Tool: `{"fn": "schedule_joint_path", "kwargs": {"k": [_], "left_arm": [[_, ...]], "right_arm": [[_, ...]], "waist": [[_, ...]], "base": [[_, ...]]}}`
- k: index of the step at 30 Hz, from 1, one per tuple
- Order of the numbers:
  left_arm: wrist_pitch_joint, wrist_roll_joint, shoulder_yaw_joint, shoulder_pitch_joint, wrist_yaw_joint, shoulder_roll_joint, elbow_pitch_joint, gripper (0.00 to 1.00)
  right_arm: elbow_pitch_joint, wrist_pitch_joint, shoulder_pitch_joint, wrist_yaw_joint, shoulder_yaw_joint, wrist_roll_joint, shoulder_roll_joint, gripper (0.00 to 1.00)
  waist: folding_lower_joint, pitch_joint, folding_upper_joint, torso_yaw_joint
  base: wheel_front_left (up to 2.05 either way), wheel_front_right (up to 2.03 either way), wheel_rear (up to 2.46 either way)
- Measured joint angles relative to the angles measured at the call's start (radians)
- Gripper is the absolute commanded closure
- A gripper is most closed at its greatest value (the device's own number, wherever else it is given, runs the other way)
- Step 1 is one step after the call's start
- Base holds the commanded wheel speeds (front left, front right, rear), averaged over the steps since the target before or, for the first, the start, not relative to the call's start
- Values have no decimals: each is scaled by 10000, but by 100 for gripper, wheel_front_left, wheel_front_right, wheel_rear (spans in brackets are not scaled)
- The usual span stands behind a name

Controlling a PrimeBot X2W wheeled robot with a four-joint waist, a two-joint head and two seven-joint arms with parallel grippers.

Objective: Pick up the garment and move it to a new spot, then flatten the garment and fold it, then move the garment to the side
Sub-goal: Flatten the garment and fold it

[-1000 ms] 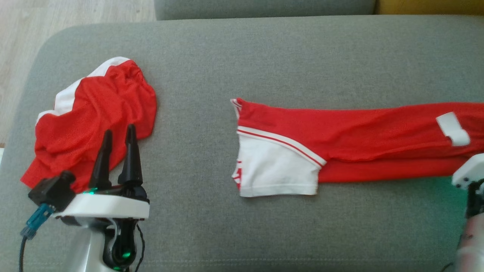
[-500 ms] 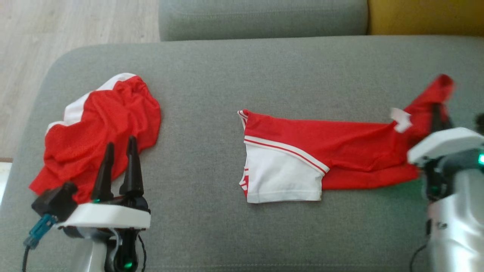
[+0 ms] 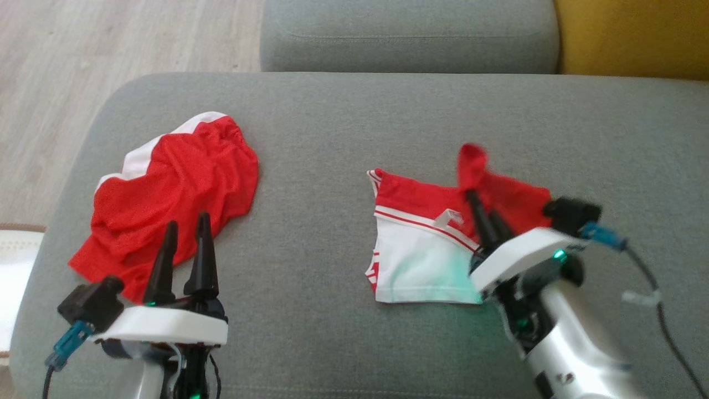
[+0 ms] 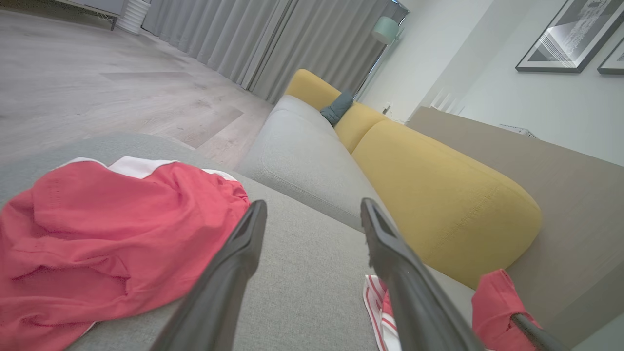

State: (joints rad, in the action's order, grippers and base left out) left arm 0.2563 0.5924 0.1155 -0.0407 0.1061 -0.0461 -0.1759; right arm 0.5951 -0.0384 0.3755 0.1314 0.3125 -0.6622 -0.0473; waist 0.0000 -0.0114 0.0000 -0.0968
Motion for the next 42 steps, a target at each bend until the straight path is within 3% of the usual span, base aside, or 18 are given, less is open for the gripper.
{"fn": "schedule_joint_path", "kwargs": {"k": [7,16,17,18,29,33,38,42], "left_arm": [[0,2,119,-5,-2,0,-88,0],[0,92,314,-44,-2,2,-209,0],[0,94,326,-54,-2,2,-219,0],[0,94,324,-56,-2,2,-228,0],[0,94,263,-55,-4,0,-489,0],[0,96,173,-45,-4,2,-491,0],[0,192,4,-35,-17,0,-366,0],[0,284,-42,-35,-94,2,-128,0]], "right_arm": [[1672,-1501,430,0,1933,-2272,-23,100],[3043,-2052,1918,0,3839,-4102,-105,100],[3110,-2094,1989,0,4063,-4276,-109,84],[3181,-2094,2043,0,4309,-4418,-113,0],[2155,-2096,2097,0,6706,-5869,-142,0],[1971,-2096,2326,0,6959,-6000,-140,0],[2660,-2096,3568,0,5935,-4428,-140,0],[3427,-2096,3995,0,4393,-2173,-148,0]], "waist": [[0,-112,0,-326],[0,-555,0,-628],[0,-597,0,-664],[0,-626,0,-693],[0,-430,0,-506],[0,-294,0,-247],[0,-200,0,181],[0,-171,0,536]], "base": [[0,0,0],[0,0,0],[0,0,0],[0,0,0],[0,0,0],[0,0,0],[0,0,0],[0,0,0]]}}
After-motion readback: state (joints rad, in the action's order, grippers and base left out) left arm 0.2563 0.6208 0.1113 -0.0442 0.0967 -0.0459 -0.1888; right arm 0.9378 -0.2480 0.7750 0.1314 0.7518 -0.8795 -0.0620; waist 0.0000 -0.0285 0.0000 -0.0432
